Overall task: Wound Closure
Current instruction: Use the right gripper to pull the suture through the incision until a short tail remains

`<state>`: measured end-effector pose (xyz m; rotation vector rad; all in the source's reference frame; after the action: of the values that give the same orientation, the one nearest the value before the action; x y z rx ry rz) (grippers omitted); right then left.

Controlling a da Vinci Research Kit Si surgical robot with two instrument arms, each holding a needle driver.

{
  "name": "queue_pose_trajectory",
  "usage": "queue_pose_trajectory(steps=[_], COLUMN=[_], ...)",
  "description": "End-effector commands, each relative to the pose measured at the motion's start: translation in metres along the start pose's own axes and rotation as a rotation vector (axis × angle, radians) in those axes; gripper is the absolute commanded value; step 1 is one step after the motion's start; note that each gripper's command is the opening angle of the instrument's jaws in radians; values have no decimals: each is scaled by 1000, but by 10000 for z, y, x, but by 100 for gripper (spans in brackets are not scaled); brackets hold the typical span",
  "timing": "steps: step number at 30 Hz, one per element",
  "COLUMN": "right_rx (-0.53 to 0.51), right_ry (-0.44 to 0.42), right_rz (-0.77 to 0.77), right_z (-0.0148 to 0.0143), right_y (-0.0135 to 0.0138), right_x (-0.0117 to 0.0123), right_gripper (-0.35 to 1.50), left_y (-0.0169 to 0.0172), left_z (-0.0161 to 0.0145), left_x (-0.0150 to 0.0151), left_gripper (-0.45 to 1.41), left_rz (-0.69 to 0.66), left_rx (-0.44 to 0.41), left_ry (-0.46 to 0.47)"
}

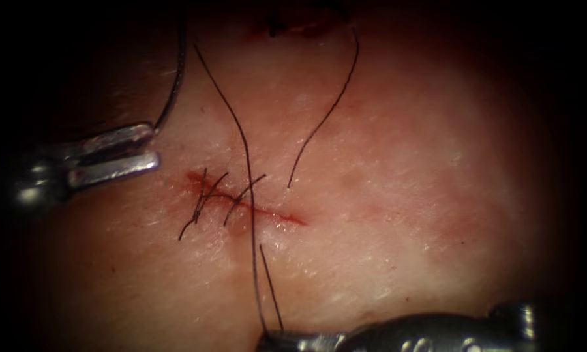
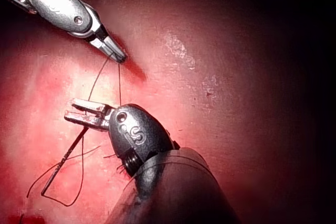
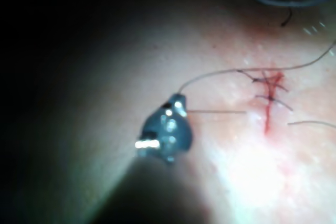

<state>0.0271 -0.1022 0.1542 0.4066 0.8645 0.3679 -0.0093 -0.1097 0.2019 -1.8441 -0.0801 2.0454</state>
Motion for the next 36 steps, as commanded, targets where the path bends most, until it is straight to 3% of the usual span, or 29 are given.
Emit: queue_pose_trajectory(steps=[1,6,11,12,13,14,15,17,22,26,30,36], right_rx=[17,52,75,76,60,28,-6,-60,-99,-131,-184,-209], right_ry=[3,3,1,2,-1,3,0,-7,-12,32,49,36], right_rz=[8,20,39,34,16,-13,-36,-57,-85,-80,-137,-164], right_z=[-2,-19,-23,-22,-20,-18,-17,-15,-30,-33,-1,31], right_y=[-33,-59,-73,-71,-67,-63,-59,-48,-15,16,59,75], right_x=[13,50,65,64,63,60,56,48,25,11,-2,-29], right_gripper=[-35,-35,-35,-18,20,77,114,140,146,136,128,126], left_y=[19,27,34,35,35,35,35,33,19,17,13,20], left_z=[6,0,-7,-8,-9,-9,-10,-12,-18,-18,-17,-10], left_x=[-4,-10,-9,-8,-7,-6,-6,-6,-19,-33,-44,-47], left_gripper=[-45,-45,-45,-45,-45,-45,-45,-45,-45,-45,-45,-45], left_rz=[-3,-6,-4,-5,-5,-6,-6,-7,-2,-3,-7,-7], left_rx=[-2,-7,-8,-8,-8,-9,-10,-12,-15,-9,-2,-2], left_ry=[0,3,2,2,2,2,2,2,-4,-22,-30,-67])
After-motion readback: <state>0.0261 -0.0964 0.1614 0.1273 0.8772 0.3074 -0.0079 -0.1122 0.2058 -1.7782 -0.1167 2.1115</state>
